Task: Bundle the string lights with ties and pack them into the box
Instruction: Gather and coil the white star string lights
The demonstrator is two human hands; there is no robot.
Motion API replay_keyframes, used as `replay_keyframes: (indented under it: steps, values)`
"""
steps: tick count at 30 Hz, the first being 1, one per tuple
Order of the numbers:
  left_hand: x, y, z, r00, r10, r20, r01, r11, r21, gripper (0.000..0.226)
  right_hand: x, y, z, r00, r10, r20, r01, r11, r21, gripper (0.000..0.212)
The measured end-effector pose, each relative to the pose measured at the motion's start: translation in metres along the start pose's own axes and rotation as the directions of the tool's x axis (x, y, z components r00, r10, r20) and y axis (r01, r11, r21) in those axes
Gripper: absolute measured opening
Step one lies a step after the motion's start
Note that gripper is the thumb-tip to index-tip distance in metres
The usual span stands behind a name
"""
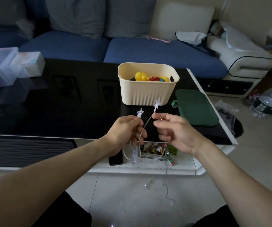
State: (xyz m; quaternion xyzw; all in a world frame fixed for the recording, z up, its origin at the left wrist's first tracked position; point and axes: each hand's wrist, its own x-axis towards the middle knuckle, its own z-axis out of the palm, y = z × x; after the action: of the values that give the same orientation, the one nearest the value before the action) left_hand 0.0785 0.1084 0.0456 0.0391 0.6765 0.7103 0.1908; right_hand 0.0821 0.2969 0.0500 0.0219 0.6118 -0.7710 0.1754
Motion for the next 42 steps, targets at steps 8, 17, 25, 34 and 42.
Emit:
replay_keyframes:
  steps: [8,17,25,34,42]
  values:
    - [0.002,0.001,0.000,0.996,-0.027,-0.081,0.018,0.994,-0.111,0.027,0.002,0.008,0.009,0.978,-0.190,-0.086,0.163,0.954,-0.250,0.017]
    - [0.013,0.000,-0.007,0.931,-0.050,-0.362,-0.008,0.988,-0.155,0.022,0.005,0.012,0.004,0.917,-0.398,0.016,0.315,0.699,-0.642,0.012]
    - [0.014,0.004,0.002,0.944,0.046,-0.326,-0.136,0.956,-0.258,0.019,0.008,0.017,0.008,0.918,-0.395,-0.035,0.260,0.667,-0.698,0.020]
    - [0.009,-0.008,0.017,0.983,0.087,-0.159,-0.099,0.993,-0.069,0.018,0.006,0.025,0.022,0.905,-0.418,-0.082,0.295,0.754,-0.587,0.038]
    - [0.013,-0.016,0.016,0.983,0.076,-0.170,-0.057,0.992,0.115,0.018,0.001,0.016,0.029,0.958,-0.280,0.065,0.219,0.565,-0.796,0.034]
